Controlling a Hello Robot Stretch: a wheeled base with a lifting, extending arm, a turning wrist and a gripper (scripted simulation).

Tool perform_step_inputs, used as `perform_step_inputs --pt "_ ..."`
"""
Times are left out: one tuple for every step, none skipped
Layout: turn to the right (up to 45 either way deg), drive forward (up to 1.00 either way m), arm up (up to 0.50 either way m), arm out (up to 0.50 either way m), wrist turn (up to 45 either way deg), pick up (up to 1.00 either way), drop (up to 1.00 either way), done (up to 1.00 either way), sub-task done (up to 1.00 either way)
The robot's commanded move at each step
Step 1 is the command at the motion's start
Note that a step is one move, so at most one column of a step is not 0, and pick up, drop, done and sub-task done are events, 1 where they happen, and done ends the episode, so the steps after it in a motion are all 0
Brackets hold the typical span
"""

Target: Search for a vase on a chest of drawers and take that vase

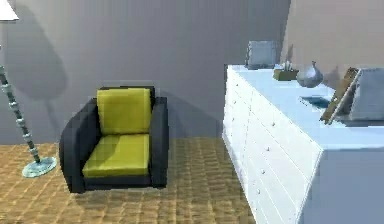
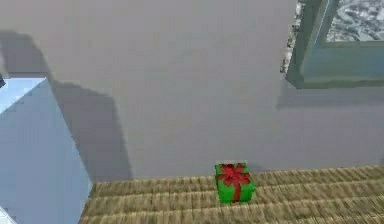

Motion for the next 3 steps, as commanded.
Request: perform_step_inputs --pt "0.0 0.75 0.00 0.00 0.0 0.00 0.00 0.00 0.00" --pt "-36.0 0.00 0.00 0.00 0.0 0.00 0.00 0.00 0.00" --pt "45.0 0.00 0.00 0.00 0.0 0.00 0.00 0.00 0.00"
